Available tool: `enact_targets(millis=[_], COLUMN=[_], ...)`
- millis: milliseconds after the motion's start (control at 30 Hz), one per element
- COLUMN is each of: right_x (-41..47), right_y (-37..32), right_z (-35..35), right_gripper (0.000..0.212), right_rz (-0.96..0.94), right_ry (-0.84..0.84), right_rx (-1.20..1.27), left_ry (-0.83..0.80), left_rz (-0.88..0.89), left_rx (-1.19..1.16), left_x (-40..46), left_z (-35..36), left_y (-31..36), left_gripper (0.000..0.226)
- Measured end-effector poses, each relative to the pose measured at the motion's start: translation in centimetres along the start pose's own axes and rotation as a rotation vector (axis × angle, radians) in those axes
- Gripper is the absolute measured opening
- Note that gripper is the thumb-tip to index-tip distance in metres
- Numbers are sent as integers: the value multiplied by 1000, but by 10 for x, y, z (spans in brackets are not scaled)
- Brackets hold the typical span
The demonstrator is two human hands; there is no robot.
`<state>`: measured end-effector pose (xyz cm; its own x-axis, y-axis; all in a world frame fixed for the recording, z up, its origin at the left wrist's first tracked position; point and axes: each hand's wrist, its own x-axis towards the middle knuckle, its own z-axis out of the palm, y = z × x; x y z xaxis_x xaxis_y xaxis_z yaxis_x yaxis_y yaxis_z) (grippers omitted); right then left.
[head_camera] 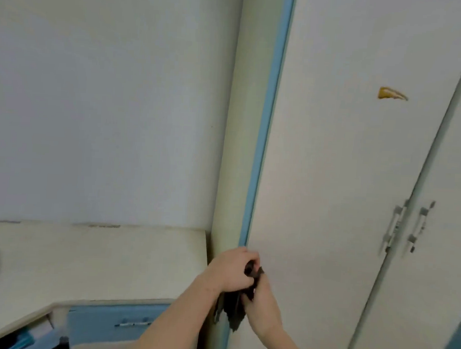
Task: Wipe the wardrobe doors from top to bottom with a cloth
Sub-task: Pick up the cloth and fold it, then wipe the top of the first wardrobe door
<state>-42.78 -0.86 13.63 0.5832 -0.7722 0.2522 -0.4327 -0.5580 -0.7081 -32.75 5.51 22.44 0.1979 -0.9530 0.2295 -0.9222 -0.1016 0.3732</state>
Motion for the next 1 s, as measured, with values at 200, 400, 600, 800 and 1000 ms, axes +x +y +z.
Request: enact_targets(millis=[200, 400, 600, 800, 1000], right_x=[8, 56, 98, 143, 183], right_y=[-26, -64, -101, -132, -166], right_z=[-65, -145, -206, -263, -343], right_gripper=[56, 54, 59, 57, 60], right_rz=[-56, -469, -676, -844, -974], right_ry=[624, 1048, 1089, 1195, 1228], right_rx=[25, -159, -254, -235, -169], left_ry=[158, 316, 453, 584, 832], left_rz=[217, 359, 404, 451, 626], left_rx=[-7, -29, -8, 85, 155], left_x=[42, 85, 115, 143, 151], left_z=[-49, -119, -184, -251, -298], left_y=[80, 136, 184, 235, 282], left_gripper=[28, 36, 44, 55, 54])
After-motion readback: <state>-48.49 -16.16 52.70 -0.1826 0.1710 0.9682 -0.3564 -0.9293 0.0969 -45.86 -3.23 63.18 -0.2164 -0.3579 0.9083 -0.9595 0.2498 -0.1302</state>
